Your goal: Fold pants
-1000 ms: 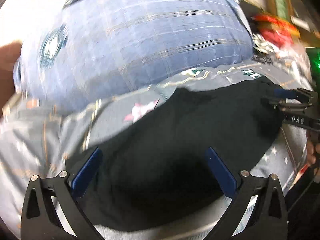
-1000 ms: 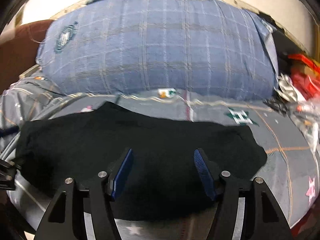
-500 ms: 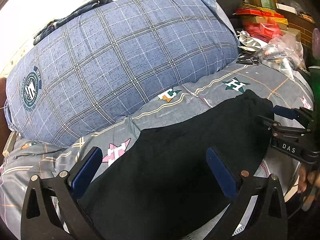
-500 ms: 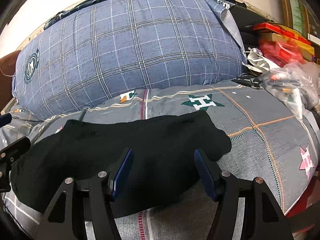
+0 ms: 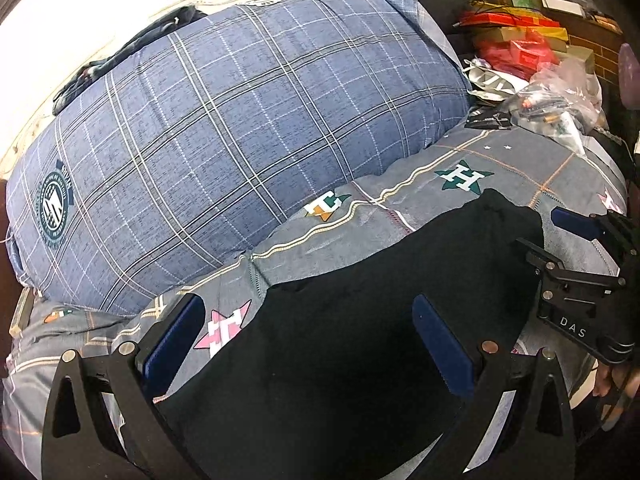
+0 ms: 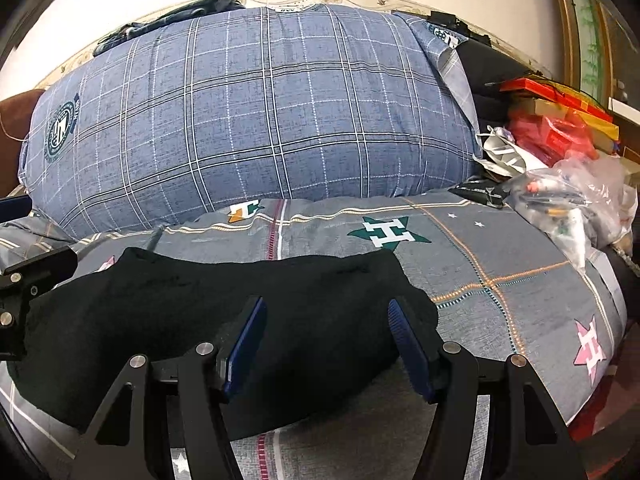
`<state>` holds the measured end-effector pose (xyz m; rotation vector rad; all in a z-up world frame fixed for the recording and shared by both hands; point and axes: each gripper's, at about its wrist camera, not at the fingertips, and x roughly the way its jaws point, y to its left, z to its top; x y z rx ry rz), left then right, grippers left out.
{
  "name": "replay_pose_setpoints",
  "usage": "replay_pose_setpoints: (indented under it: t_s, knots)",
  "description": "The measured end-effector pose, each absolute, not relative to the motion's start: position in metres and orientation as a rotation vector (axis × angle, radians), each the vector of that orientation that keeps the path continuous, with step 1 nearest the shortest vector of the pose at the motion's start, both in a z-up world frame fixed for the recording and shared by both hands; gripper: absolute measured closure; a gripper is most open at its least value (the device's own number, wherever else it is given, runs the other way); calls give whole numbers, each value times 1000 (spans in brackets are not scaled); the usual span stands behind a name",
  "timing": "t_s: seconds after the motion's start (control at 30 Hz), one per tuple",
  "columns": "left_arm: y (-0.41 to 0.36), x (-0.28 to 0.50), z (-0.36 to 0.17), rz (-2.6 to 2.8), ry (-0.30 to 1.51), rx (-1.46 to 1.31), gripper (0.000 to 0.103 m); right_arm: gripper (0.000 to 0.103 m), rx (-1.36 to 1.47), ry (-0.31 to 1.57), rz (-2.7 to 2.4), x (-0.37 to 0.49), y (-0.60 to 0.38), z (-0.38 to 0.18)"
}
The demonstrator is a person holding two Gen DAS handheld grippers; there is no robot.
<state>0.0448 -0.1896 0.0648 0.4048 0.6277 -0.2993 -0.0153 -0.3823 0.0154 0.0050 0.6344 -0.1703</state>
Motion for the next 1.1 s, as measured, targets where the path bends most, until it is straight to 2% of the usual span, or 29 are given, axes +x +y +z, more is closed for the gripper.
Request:
replay_pose_setpoints:
  t_s: [0.33,0.4,0.57,0.67,0.9,1.1]
  knots:
    - [-199,62,61,-308,673,408,0,38,59,677,-154,-11,-395,9]
    - [-202,69,59,-325,688,411,0,38,162,701,-112,-8,-411,8]
    - [-222,88,50,-421,728,445,0,39,774,742,92,-8,-491,-25]
    - [-239,98,44,-473,744,466,0,39,918,756,124,-8,-508,-41]
    - [-286,123,28,-610,817,482,4,51,1020,784,67,-10,-526,-59]
    - [-315,137,18,-716,851,505,5,49,1025,708,0,-22,-545,-53]
